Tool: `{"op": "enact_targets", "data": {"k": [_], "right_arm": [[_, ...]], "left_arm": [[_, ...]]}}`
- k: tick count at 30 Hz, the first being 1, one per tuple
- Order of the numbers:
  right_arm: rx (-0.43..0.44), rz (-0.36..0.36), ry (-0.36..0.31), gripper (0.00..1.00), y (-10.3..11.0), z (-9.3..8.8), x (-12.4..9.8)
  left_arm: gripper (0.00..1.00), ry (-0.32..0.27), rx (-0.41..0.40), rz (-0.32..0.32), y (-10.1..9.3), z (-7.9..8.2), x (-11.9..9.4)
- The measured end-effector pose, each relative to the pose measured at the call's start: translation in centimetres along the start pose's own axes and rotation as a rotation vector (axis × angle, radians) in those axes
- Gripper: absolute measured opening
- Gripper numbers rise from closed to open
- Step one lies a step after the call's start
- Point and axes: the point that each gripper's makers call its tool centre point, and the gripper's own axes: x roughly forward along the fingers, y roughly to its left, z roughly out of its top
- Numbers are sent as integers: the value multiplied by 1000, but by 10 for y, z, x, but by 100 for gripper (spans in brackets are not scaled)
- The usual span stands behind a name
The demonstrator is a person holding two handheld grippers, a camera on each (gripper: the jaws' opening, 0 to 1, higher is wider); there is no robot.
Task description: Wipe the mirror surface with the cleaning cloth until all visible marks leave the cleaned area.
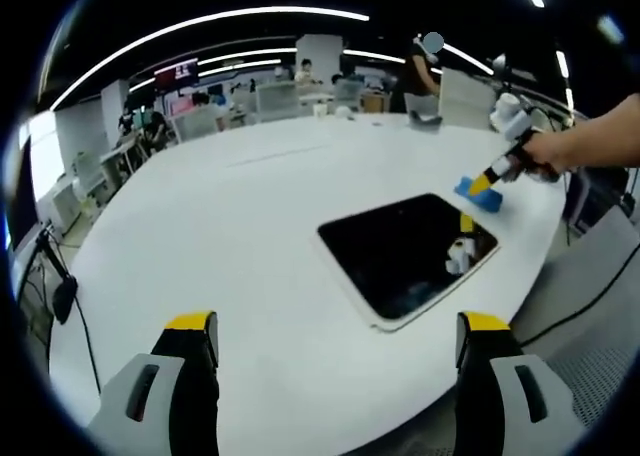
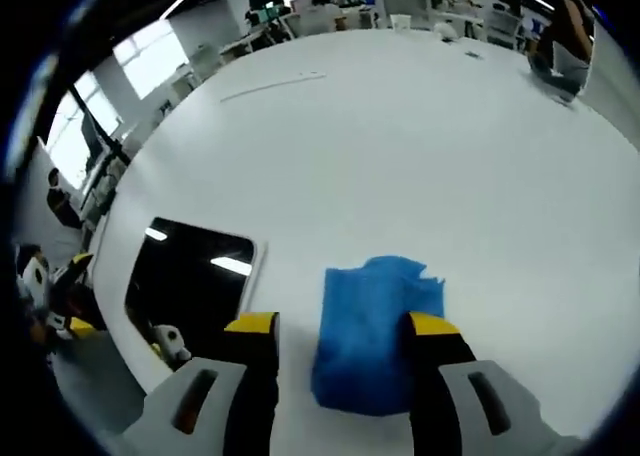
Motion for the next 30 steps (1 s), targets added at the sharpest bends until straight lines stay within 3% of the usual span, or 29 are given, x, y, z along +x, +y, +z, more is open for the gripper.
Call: {"op": "enact_targets", "data": {"k": [1,2,4,8,11,13,15,16,23,25,30], "right_arm": [[-27,-1,-50,57,1,10,-6],[-88,16,-143,61,6,27,-15],[-166,3,-246,75,11,44,-34],[-199,4,-315,98,29,45,-64],[-248,6,-391,100,49,38,-95],[-301,-57,-440,100,48,37,-109],[-328,-77,-473,100,52,35,-118],[-348,-76,-525,100,55,37,-123],[-354,-32,-509,100,67,12,-120],[-383,26,-559,100,80,9,-122],[-339,58,-563,100,85,-4,-119]], "left_arm": [[99,-1,1,-1,-1,0,0],[99,-1,1,-3,-1,0,0],[99,1,-5,-10,-2,0,0],[99,6,0,-31,-6,-1,0],[99,9,17,-36,-8,-1,-1],[99,1,10,-42,-8,0,-1],[99,15,9,-82,-15,-3,0],[99,14,21,-87,-16,-3,0],[99,-13,25,-66,-12,2,-1],[99,-8,53,-52,-10,1,-2],[99,3,88,-66,-11,-3,-3]]}}
